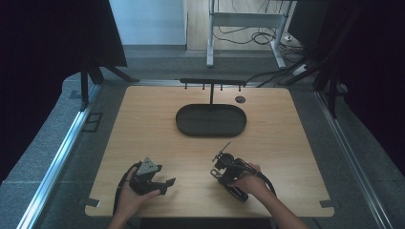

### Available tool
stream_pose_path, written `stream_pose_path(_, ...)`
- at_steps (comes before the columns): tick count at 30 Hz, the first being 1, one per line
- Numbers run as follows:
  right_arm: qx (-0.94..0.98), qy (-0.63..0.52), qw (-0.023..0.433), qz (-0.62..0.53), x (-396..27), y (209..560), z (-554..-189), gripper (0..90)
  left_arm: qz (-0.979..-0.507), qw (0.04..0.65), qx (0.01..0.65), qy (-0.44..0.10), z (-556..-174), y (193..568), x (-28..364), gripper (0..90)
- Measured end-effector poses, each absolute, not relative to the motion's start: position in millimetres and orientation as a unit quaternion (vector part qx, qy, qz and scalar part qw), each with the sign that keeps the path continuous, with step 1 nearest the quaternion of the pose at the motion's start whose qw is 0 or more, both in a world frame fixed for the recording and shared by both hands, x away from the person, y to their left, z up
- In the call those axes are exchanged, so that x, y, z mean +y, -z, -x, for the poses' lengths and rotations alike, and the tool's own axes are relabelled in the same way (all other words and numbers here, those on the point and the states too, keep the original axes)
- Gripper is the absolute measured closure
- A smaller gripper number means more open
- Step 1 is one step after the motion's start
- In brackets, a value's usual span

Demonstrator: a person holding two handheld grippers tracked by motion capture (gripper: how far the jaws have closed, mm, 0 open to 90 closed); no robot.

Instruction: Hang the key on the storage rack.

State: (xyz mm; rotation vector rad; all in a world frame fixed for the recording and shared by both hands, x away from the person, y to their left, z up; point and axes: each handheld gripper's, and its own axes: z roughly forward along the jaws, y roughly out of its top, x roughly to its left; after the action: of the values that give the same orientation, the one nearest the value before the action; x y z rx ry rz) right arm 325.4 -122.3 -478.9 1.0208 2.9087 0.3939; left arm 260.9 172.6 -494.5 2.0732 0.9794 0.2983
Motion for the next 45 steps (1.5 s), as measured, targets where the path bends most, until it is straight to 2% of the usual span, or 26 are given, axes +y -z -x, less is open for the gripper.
stream_pose_path(10, 0.938, -0.111, 0.034, -0.328, -116.5, 478.4, -322.5, 79.0, -0.821, 0.402, 0.387, -0.118, -260.6, 494.7, 171.5, 25.3)
stream_pose_path(45, 0.932, -0.133, 0.032, -0.335, -122.5, 479.3, -320.9, 80.6, -0.824, 0.399, 0.386, -0.118, -260.7, 496.4, 169.5, 25.3)
